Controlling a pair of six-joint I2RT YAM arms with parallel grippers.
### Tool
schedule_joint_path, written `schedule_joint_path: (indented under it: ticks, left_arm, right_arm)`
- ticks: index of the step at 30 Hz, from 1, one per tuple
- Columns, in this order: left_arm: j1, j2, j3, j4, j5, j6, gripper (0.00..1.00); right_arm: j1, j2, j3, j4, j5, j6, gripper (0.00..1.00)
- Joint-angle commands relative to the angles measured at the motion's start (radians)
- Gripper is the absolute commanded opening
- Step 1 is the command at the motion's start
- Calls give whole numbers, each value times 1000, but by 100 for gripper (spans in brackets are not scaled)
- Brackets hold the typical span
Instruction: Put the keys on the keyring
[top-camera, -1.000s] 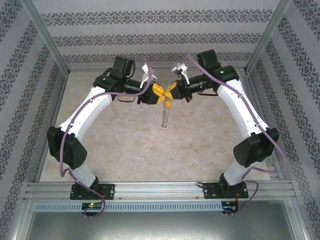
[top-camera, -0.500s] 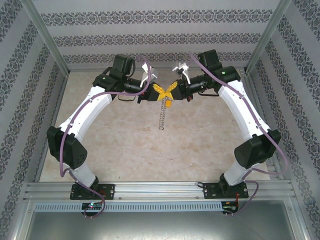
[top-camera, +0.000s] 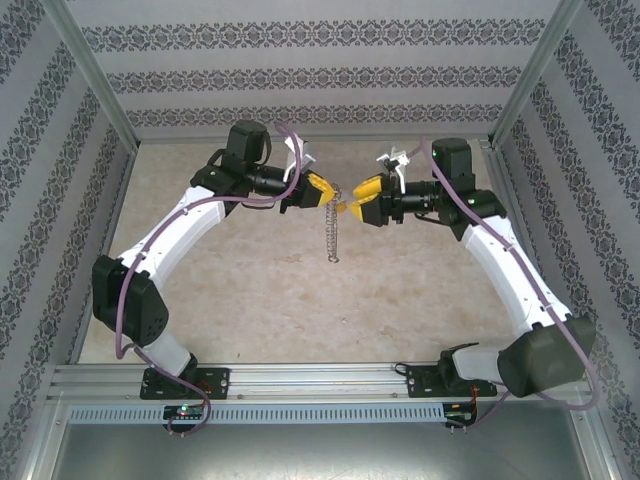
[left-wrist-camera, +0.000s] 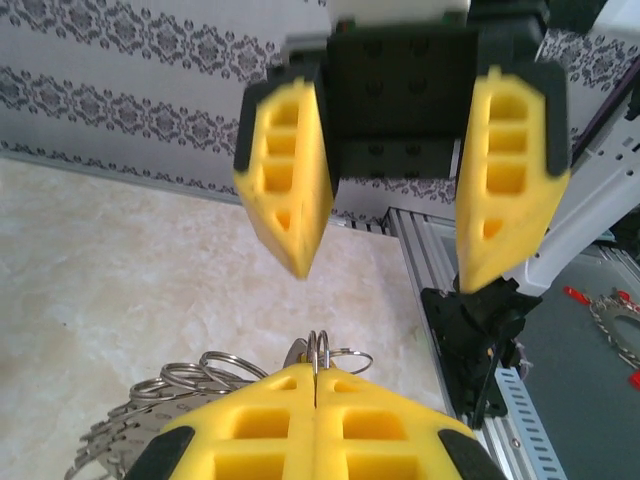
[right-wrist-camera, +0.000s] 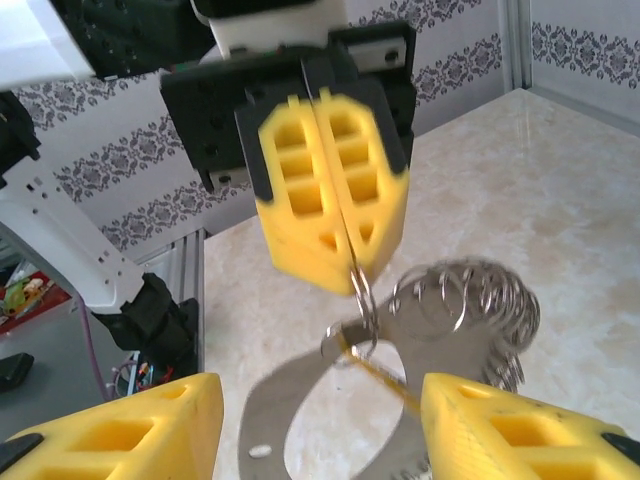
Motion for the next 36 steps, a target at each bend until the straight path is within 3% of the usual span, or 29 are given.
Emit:
schedule_joint_path:
  ticks: [1, 6, 19, 25, 31, 36]
  left_arm:
    - [-6, -61, -11, 154, 6, -76, 0]
    - [-6, -76, -22, 173, 1, -91, 0]
    - [-6, -84, -29, 197, 0, -112, 0]
    - [-6, -75, -27, 204, 1, -121, 0]
    - [-6, -73, -31, 220, -12, -134, 0]
    - [-6, -84, -37, 228, -38, -138, 0]
  right_arm:
    - [4, -29, -82, 240, -14, 129, 55]
    - [15, -16, -131, 346, -36, 177, 56]
    - [61, 44, -98, 372, -78, 172, 54]
    - [73, 65, -80, 374, -86, 176, 41]
    - [75, 61, -76, 364, -81, 177, 14]
    - [77, 48, -82, 332, -47, 176, 2]
